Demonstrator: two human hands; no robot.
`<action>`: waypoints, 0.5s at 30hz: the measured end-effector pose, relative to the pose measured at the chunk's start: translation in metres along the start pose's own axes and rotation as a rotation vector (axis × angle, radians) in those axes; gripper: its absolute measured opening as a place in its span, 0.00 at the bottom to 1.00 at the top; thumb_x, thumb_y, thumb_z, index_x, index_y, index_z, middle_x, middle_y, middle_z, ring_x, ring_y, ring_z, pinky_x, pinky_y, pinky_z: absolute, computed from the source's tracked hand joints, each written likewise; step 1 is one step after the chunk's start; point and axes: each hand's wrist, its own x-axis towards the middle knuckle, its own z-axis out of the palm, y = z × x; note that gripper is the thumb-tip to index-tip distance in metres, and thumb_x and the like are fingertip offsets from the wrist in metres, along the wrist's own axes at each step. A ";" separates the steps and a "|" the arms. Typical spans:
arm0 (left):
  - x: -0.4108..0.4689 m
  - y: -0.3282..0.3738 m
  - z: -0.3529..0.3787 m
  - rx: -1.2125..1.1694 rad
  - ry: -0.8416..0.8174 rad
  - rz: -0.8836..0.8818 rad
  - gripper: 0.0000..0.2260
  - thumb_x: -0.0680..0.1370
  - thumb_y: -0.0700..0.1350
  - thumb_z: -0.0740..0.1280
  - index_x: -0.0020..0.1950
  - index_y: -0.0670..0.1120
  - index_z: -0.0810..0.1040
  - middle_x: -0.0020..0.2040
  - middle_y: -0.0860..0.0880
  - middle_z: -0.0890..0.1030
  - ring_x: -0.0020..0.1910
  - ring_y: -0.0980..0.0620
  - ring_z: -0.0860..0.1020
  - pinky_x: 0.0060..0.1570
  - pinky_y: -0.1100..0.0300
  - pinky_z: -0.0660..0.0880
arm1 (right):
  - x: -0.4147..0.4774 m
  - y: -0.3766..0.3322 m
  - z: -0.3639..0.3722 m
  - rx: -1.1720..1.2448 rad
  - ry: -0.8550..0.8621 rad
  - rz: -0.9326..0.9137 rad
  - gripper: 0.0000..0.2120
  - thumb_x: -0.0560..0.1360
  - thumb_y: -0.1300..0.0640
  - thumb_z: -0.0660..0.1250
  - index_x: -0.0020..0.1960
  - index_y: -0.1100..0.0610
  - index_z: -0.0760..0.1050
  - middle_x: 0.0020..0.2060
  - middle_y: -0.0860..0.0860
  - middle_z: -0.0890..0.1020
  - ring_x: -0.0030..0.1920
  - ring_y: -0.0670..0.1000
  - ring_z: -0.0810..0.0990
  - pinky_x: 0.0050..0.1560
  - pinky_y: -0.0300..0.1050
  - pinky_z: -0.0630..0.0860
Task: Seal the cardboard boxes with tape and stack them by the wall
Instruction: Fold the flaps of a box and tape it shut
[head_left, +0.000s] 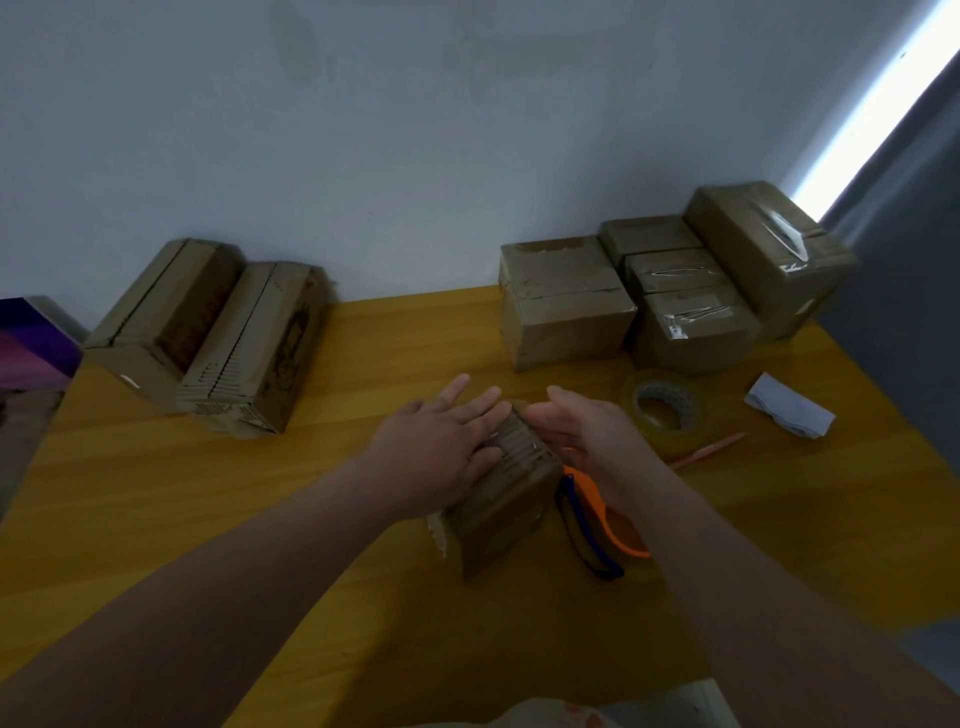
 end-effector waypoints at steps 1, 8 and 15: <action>-0.002 0.001 0.000 0.012 0.002 -0.002 0.26 0.82 0.60 0.44 0.78 0.55 0.44 0.78 0.57 0.43 0.77 0.52 0.39 0.74 0.46 0.54 | -0.002 0.002 -0.001 0.011 -0.008 -0.004 0.18 0.81 0.47 0.58 0.58 0.59 0.80 0.52 0.52 0.84 0.53 0.49 0.82 0.49 0.42 0.75; -0.011 0.007 0.007 0.003 0.226 0.009 0.24 0.81 0.59 0.51 0.76 0.52 0.61 0.73 0.55 0.64 0.69 0.54 0.63 0.62 0.58 0.67 | -0.010 0.017 -0.001 -0.050 -0.171 -0.049 0.25 0.82 0.40 0.47 0.64 0.49 0.77 0.61 0.48 0.80 0.62 0.47 0.76 0.67 0.49 0.68; -0.012 0.002 0.023 -0.225 0.383 0.053 0.26 0.77 0.58 0.52 0.63 0.46 0.79 0.61 0.50 0.79 0.58 0.49 0.77 0.56 0.60 0.68 | -0.009 0.020 0.005 -0.225 -0.253 -0.095 0.26 0.80 0.35 0.48 0.75 0.41 0.61 0.71 0.47 0.66 0.69 0.48 0.67 0.72 0.49 0.61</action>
